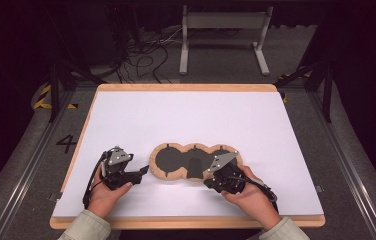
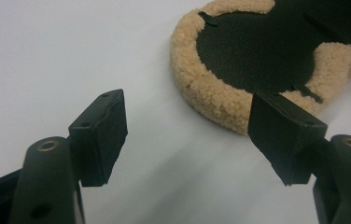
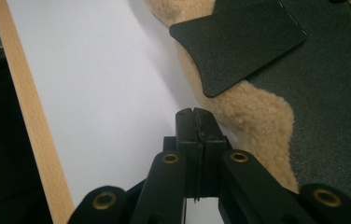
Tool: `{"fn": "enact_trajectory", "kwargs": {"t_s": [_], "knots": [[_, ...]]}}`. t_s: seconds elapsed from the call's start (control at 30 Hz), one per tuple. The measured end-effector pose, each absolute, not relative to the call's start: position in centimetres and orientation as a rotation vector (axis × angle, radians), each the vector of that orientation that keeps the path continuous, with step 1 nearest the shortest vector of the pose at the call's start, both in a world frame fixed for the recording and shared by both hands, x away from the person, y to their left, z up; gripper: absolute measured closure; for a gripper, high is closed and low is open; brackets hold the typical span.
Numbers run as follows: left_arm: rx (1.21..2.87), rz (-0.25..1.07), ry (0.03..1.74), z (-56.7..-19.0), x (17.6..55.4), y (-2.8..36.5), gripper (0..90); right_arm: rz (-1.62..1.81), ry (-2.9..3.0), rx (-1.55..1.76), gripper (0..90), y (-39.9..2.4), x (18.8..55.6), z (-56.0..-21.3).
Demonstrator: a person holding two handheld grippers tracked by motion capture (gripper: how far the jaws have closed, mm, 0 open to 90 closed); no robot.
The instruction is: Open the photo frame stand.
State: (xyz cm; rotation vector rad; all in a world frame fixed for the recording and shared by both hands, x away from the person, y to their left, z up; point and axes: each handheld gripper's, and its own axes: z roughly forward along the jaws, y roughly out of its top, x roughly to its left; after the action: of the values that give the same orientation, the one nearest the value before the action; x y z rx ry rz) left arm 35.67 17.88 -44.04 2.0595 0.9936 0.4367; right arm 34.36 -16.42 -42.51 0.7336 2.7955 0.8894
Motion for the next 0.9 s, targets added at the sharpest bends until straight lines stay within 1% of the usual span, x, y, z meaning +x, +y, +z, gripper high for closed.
{"fn": "enact_trajectory", "kwargs": {"t_s": [0.27, 0.43, 0.47, 0.7, 0.77, 0.9], "knots": [[2.072, 0.432, 0.990, -44.2, 35.8, 17.9, 29.4, 0.942, 2.740, 0.792, 90.0, -16.5, 34.8, -43.3], [2.061, 0.399, 1.006, -44.2, 35.8, 17.8, 29.5, 0.949, 2.753, 0.797, 90.0, -16.3, 35.0, -43.6], [2.057, 0.381, 1.009, -44.2, 35.8, 17.7, 29.5, 0.963, 2.745, 0.802, 90.0, -16.3, 34.9, -43.5], [2.060, 0.383, 1.004, -44.2, 35.7, 17.6, 29.5, 1.084, 2.653, 0.818, 90.0, -16.8, 35.1, -42.5], [2.065, 0.392, 1.001, -44.2, 35.7, 17.5, 29.3, 1.130, 2.618, 0.813, 88.8, -17.0, 35.3, -42.0], [2.067, 0.390, 0.995, -44.2, 35.7, 17.5, 29.0, 1.172, 2.566, 0.830, 90.0, -17.2, 35.4, -41.7]]}}
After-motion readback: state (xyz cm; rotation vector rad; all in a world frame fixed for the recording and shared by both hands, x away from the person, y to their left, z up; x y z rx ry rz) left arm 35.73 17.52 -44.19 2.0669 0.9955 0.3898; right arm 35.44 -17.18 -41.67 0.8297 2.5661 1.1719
